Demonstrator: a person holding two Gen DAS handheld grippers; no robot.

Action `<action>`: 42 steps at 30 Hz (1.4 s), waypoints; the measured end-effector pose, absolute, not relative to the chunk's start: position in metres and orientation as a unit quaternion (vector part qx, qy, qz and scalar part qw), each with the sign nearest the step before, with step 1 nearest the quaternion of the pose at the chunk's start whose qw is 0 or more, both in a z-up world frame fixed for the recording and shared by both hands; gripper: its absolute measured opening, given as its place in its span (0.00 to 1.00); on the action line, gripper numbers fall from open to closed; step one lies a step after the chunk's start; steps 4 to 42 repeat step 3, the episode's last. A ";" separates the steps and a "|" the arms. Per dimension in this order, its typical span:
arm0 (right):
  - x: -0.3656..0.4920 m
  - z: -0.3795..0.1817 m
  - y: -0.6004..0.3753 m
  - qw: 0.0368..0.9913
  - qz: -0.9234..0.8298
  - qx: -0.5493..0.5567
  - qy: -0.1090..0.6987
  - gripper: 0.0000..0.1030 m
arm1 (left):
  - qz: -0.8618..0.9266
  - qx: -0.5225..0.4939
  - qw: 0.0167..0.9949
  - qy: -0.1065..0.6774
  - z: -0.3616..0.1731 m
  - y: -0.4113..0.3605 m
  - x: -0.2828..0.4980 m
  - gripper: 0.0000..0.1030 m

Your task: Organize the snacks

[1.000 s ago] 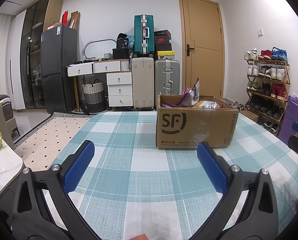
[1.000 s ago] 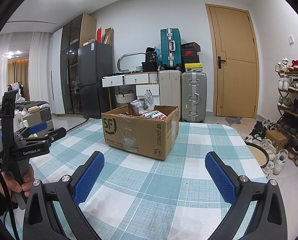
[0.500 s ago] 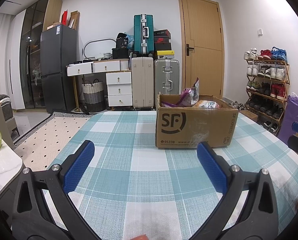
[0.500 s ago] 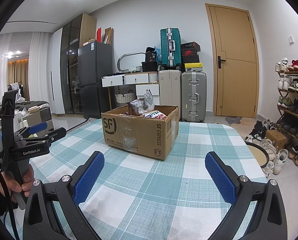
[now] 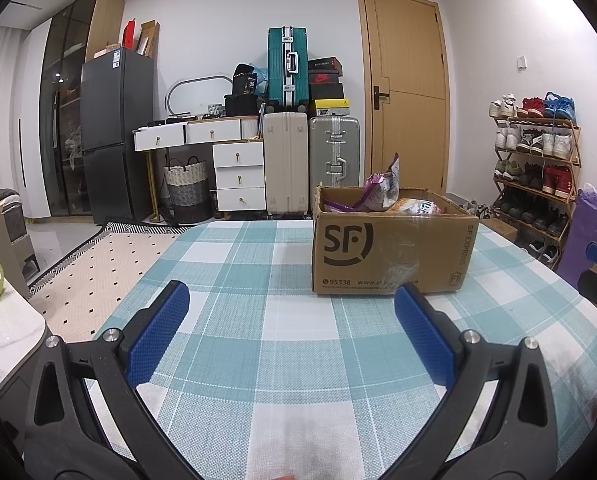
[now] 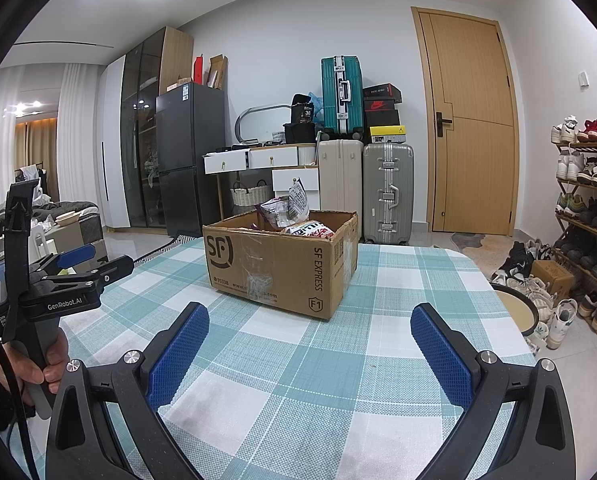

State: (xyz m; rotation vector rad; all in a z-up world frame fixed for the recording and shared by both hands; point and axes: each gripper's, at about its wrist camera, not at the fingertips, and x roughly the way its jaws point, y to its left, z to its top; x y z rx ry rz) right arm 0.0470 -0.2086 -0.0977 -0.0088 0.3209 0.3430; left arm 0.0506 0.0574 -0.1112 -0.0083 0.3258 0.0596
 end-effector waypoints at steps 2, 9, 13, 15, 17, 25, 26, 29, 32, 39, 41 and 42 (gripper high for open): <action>0.047 -0.097 -0.209 0.973 0.170 -0.005 0.159 1.00 | 0.029 -0.005 0.987 0.158 -0.114 0.058 0.050 1.00; 0.047 -0.098 -0.209 0.973 0.170 -0.005 0.159 1.00 | 0.029 -0.005 0.987 0.159 -0.114 0.058 0.049 1.00; 0.047 -0.098 -0.209 0.973 0.170 -0.005 0.159 1.00 | 0.029 -0.005 0.987 0.159 -0.114 0.058 0.049 1.00; 0.047 -0.098 -0.209 0.973 0.170 -0.005 0.159 1.00 | 0.029 -0.005 0.987 0.159 -0.114 0.058 0.049 1.00; 0.047 -0.098 -0.209 0.973 0.170 -0.005 0.159 1.00 | 0.029 -0.005 0.987 0.159 -0.114 0.058 0.049 1.00; 0.047 -0.098 -0.209 0.973 0.170 -0.005 0.159 1.00 | 0.029 -0.005 0.987 0.159 -0.114 0.058 0.049 1.00; 0.047 -0.098 -0.209 0.973 0.170 -0.005 0.159 1.00 | 0.029 -0.005 0.987 0.159 -0.114 0.058 0.049 1.00; 0.047 -0.098 -0.209 0.973 0.170 -0.005 0.159 1.00 | 0.029 -0.005 0.987 0.159 -0.114 0.058 0.049 1.00; 0.047 -0.098 -0.209 0.973 0.170 -0.005 0.159 1.00 | 0.029 -0.005 0.987 0.159 -0.114 0.058 0.049 1.00; 0.047 -0.098 -0.209 0.973 0.170 -0.005 0.159 1.00 | 0.029 -0.005 0.987 0.159 -0.114 0.058 0.049 1.00; 0.047 -0.098 -0.209 0.973 0.170 -0.005 0.159 1.00 | 0.029 -0.005 0.987 0.159 -0.114 0.058 0.049 1.00; 0.047 -0.098 -0.209 0.973 0.170 -0.005 0.159 1.00 | 0.029 -0.005 0.987 0.159 -0.114 0.058 0.049 1.00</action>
